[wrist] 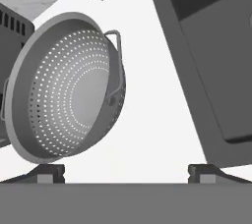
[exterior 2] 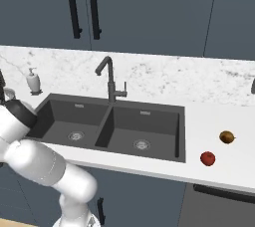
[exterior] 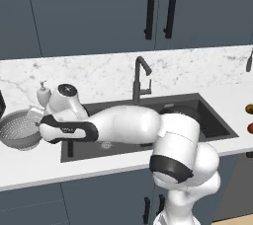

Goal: Put the colander in the sink, put the pear, apple in the colander, and turn on the sink faucet and pour water over the colander.

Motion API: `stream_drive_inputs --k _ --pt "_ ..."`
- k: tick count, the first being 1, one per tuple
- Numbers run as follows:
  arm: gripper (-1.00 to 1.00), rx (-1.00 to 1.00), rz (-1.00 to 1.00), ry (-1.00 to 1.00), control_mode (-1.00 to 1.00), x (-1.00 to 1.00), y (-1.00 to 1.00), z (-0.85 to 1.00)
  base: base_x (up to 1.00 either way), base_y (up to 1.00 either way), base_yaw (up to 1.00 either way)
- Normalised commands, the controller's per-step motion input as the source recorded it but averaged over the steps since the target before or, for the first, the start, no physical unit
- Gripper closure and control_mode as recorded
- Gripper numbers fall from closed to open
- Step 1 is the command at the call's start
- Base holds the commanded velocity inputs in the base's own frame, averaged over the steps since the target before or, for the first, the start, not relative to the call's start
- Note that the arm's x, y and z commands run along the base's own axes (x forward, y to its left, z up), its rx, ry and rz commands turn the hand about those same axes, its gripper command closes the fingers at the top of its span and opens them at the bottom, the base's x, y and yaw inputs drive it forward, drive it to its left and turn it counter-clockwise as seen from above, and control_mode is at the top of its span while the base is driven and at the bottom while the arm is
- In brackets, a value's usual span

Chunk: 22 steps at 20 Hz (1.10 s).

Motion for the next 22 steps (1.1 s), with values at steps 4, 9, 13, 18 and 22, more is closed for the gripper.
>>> stream_drive_inputs --k 4,9,13,18,22 --pt "-1.0 0.0 -0.03 0.01 -1.0 0.36 0.37 -0.15 0.0 0.0 0.0" --pt "-1.0 0.0 0.0 0.02 -1.0 0.22 0.33 -0.31 0.0 0.0 0.0" --pt "-1.0 -0.01 -0.02 0.02 -1.0 0.19 0.29 -0.31 0.0 0.0 0.0" --pt "-1.0 0.0 -0.02 0.0 -1.0 0.35 0.24 -0.09 0.0 0.0 0.0" --pt "-1.0 -0.03 -0.06 0.0 -1.0 0.31 0.26 -0.03 0.0 0.0 0.0"
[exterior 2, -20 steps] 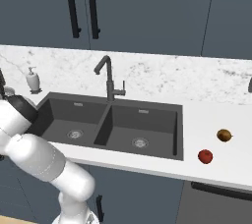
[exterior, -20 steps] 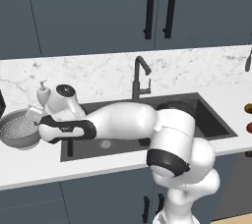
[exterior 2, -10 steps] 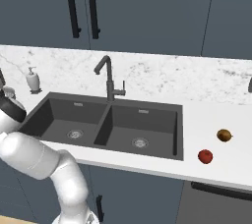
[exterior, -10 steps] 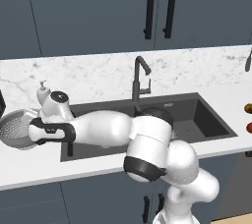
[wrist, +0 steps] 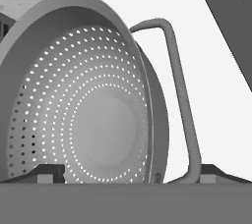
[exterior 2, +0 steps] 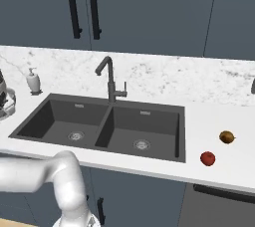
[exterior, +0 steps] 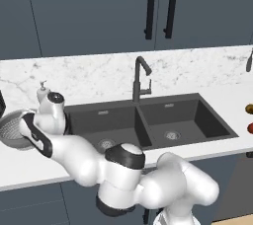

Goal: Put the colander in the sink, put the pear, apple in the colander, and turn on the sink faucet and pour water over the colander.

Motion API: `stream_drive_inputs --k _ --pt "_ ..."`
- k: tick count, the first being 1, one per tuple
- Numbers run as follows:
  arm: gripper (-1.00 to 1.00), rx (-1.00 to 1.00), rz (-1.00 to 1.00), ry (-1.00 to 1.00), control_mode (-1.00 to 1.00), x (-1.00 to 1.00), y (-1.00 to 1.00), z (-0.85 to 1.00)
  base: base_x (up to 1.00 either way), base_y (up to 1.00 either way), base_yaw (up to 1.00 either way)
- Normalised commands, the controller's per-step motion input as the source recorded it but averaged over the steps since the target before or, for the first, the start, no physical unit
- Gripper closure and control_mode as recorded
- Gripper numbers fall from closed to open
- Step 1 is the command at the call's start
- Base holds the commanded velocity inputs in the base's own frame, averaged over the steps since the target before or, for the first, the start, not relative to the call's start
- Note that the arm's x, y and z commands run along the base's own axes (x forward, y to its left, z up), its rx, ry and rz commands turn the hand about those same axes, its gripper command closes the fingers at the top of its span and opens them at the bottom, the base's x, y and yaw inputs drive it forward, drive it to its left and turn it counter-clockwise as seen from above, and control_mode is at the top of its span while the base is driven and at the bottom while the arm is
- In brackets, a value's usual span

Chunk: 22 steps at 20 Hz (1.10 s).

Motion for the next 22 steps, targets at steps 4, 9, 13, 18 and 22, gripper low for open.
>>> stream_drive_inputs --k 4,9,13,18,22 --pt "-1.0 -0.11 -0.09 0.03 -1.0 0.07 0.38 -0.3 0.0 0.0 0.0" --pt "1.0 -0.14 -0.08 0.13 -1.0 0.0 0.25 -0.47 0.0 0.0 0.0" --pt "1.0 -0.09 -0.08 0.16 -1.0 -0.1 0.03 -0.49 0.0 0.0 0.0" --pt "1.0 0.0 -0.05 0.01 -1.0 -0.5 -0.17 -0.16 0.0 0.0 0.0" --pt "1.0 0.08 0.0 -0.06 -1.0 -0.91 -0.48 0.0 0.0 0.0 0.0"
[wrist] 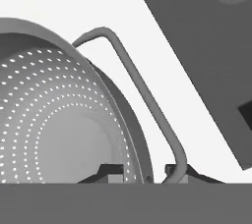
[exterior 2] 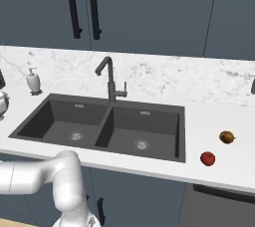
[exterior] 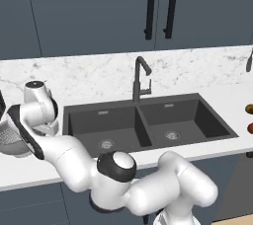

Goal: Put the colander in the sink, put the pear, apple in the colander, and turn on the sink faucet and pour water over the colander.

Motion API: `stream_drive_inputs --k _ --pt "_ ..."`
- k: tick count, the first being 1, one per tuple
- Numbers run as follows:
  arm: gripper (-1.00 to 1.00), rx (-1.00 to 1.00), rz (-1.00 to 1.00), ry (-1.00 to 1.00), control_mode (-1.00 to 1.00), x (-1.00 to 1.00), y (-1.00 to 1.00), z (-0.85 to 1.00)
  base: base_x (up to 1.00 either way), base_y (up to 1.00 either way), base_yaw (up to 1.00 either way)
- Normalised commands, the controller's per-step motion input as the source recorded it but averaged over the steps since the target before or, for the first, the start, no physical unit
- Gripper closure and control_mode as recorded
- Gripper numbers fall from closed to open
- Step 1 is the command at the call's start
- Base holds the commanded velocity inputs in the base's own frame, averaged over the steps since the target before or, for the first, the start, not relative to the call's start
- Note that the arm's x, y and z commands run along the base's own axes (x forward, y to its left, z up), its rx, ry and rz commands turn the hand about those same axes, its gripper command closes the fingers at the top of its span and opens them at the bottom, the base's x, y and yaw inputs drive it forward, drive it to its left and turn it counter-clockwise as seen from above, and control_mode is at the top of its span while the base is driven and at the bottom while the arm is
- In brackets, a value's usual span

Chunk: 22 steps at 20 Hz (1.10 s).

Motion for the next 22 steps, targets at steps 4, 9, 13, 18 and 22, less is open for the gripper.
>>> stream_drive_inputs --k 4,9,13,18,22 --pt "1.0 0.09 -0.08 -0.16 -1.0 -0.84 -0.59 0.13 0.0 0.0 0.0" --pt "1.0 0.03 -0.11 -0.2 -1.0 -0.69 -0.72 0.13 0.0 0.0 0.0" --pt "1.0 0.0 -0.27 -0.05 -1.0 -0.39 -0.82 0.21 0.0 0.0 0.0" --pt "1.0 0.01 -0.32 0.01 -1.0 -0.08 -0.9 0.26 0.0 0.0 0.0" --pt "1.0 0.0 -0.36 0.01 -1.0 0.12 -0.81 0.24 0.0 0.0 0.0"
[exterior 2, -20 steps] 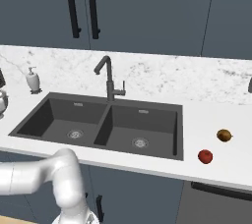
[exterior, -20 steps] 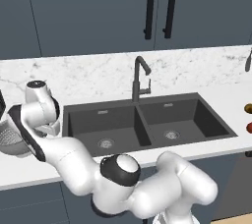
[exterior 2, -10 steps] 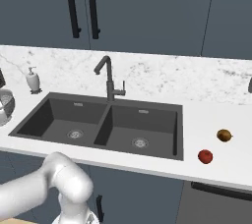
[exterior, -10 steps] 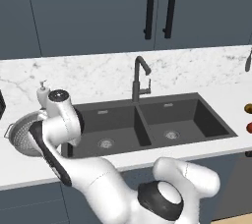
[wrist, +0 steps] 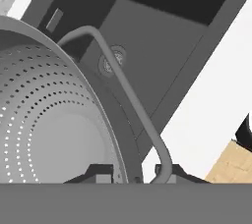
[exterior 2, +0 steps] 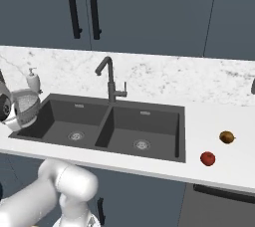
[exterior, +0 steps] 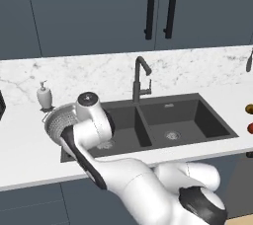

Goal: Put the colander in the sink, put the pear, apple in the colander, and turn on the sink faucet and pour water over the colander.

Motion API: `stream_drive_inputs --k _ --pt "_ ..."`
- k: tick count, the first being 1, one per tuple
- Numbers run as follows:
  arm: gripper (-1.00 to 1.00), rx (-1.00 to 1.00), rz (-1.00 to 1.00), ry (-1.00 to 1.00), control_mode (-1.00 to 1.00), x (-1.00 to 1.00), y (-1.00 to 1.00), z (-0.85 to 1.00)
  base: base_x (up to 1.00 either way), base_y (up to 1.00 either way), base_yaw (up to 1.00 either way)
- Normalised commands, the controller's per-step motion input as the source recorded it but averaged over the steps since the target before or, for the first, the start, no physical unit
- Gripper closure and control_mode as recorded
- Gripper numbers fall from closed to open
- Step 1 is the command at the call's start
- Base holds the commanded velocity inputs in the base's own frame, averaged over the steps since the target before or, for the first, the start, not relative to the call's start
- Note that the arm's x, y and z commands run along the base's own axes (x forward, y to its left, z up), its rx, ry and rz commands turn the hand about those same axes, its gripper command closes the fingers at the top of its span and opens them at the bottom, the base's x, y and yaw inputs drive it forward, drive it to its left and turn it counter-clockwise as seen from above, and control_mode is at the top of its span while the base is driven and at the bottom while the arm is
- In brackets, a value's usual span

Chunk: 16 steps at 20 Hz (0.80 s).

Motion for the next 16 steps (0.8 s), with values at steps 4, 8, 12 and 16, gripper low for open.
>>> stream_drive_inputs --k 4,8,12,16 --pt "1.0 0.0 -0.37 0.05 -1.0 0.25 -0.75 0.07 0.0 0.0 0.0" --pt "1.0 -0.07 -0.32 0.05 -1.0 0.32 -0.65 -0.04 0.0 0.0 0.0" --pt "1.0 -0.04 -0.06 0.14 -1.0 0.43 -0.38 -0.19 0.0 0.0 0.0" --pt "1.0 0.0 0.05 0.09 -1.0 0.39 -0.21 -0.22 0.0 0.0 0.0"
